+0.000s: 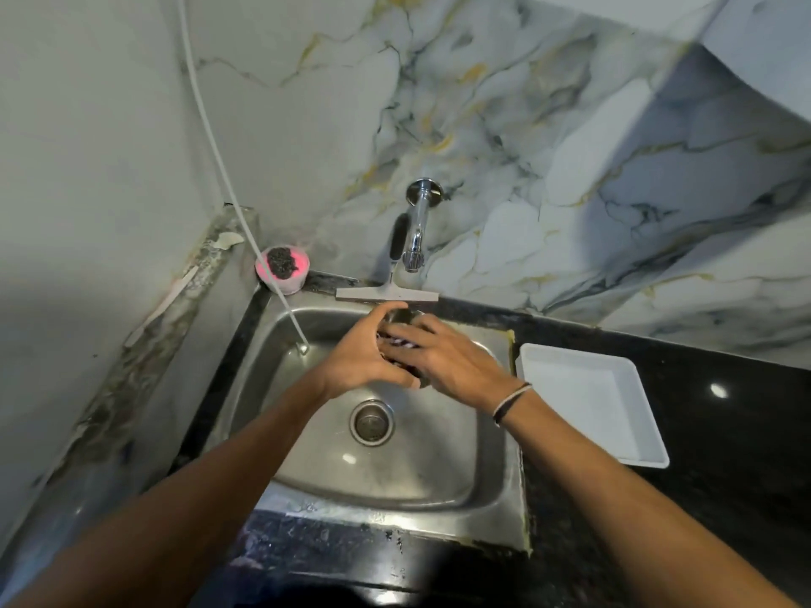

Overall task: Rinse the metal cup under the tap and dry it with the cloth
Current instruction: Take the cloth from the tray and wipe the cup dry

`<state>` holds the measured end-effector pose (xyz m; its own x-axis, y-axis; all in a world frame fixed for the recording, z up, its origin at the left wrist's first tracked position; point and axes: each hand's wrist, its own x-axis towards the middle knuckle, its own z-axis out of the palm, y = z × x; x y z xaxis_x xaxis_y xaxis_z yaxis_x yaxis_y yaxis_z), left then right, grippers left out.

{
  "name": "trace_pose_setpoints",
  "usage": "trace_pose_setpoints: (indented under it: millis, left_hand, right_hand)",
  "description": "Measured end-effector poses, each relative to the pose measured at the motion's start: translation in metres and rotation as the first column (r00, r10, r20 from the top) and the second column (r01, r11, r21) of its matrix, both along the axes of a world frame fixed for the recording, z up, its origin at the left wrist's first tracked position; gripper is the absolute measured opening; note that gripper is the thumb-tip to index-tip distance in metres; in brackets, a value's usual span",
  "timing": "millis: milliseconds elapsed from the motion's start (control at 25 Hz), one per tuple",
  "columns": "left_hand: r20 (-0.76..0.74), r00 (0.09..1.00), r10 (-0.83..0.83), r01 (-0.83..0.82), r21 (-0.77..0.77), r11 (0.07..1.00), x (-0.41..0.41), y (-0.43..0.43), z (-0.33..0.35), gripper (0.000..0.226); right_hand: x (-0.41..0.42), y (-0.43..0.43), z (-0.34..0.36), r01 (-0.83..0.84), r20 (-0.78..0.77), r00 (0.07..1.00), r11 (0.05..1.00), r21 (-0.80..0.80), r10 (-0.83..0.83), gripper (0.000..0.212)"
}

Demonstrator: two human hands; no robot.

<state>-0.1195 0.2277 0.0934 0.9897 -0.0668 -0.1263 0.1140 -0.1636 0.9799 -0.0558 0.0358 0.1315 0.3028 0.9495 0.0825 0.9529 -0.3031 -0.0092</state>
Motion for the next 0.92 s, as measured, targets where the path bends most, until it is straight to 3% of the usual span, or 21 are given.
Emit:
trace_pose_setpoints:
  millis: [120,240,320,400,440,560,640,720,760,840,920]
  left_hand:
    - [0.072,0.997,-0.034,0.02,0.188,0.982,0.009,0.009,0.018,0.116]
    - [0.154,0.988,-0.029,-0.031,0.374,0.927,0.014,0.011,0.022,0.123]
    - [0.182,0.982,-0.042,-0.042,0.435,0.899,0.01,0.008,0.02,0.126]
    - [0.201,0.977,-0.074,-0.033,0.481,0.876,0.003,0.006,0.019,0.128]
    - [0.206,0.974,-0.096,-0.019,0.496,0.868,-0.001,0.006,0.018,0.13]
    - [0.216,0.96,-0.178,0.035,0.537,0.843,-0.015,0.005,0.011,0.129]
    - [0.242,0.942,-0.232,0.055,0.571,0.819,-0.024,0.004,0.004,0.125]
    - [0.305,0.923,-0.235,0.006,0.6,0.8,-0.03,0.005,0.002,0.123]
    - [0.34,0.916,-0.211,-0.045,0.611,0.79,-0.031,0.005,0.003,0.122]
    - [0.405,0.897,-0.178,-0.129,0.624,0.77,-0.031,0.005,0.007,0.119]
    - [0.44,0.891,-0.112,-0.191,0.588,0.786,-0.03,-0.002,0.011,0.117]
  right_hand:
    - [0.012,-0.004,0.015,0.152,0.29,0.95,0.983,-0.103,-0.116,0.039]
    - [-0.002,-0.001,0.018,0.267,0.329,0.926,0.936,-0.229,-0.183,0.036]
    - [-0.012,0.003,0.02,0.303,0.189,0.948,0.907,-0.291,-0.256,0.035]
    - [-0.02,0.007,0.024,0.315,-0.122,0.923,0.9,-0.301,-0.364,0.024]
    - [-0.021,0.007,0.027,0.331,-0.308,0.859,0.902,-0.278,-0.41,0.019]
    - [-0.027,0.009,0.025,0.483,-0.805,0.451,0.863,-0.145,-0.387,0.014]
    - [-0.035,0.012,0.018,0.662,-0.971,0.055,0.736,-0.137,-0.231,0.019]
    - [-0.041,0.016,0.013,0.776,-0.912,-0.376,0.595,-0.211,0.166,0.023]
    - [-0.042,0.019,0.012,0.789,-0.783,-0.502,0.564,-0.242,0.366,0.021]
    - [-0.042,0.027,0.012,0.802,-0.486,-0.595,0.509,-0.312,0.64,0.022]
    - [-0.036,0.034,0.013,0.837,-0.281,-0.504,0.383,-0.39,0.817,0.023]
